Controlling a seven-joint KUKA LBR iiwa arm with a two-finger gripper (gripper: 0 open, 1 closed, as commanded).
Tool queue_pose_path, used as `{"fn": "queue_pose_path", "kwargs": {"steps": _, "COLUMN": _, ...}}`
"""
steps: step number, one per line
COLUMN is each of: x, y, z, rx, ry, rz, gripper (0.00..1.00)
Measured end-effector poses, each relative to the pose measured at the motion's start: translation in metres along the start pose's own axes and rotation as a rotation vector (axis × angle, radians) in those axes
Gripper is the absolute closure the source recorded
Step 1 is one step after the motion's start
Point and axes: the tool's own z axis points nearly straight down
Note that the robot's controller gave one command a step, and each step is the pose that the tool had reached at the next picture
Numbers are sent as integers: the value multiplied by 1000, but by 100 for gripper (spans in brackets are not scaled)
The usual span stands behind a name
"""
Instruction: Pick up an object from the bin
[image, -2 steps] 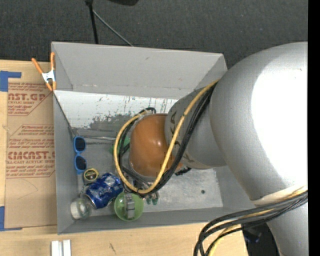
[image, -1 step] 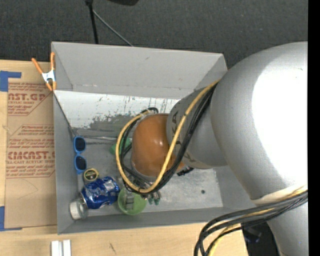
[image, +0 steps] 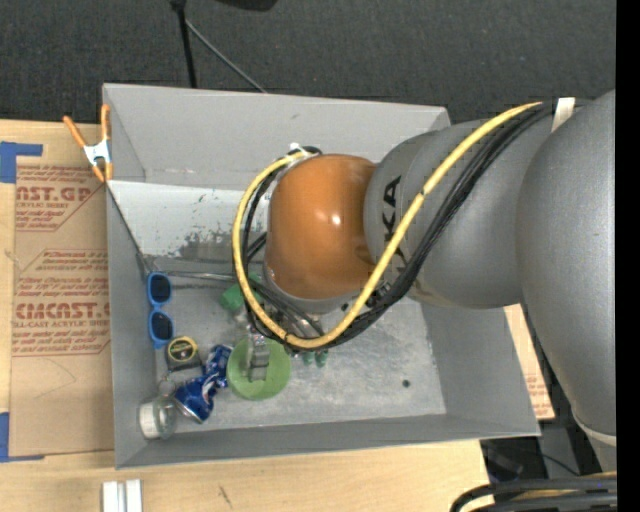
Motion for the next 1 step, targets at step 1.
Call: {"fn": "queue_pose_path", "kwargs": {"steps": 1, "x": 2, "y": -5, "z": -107, "rx": 1, "ry": -2, "rz": -12, "gripper": 100}}
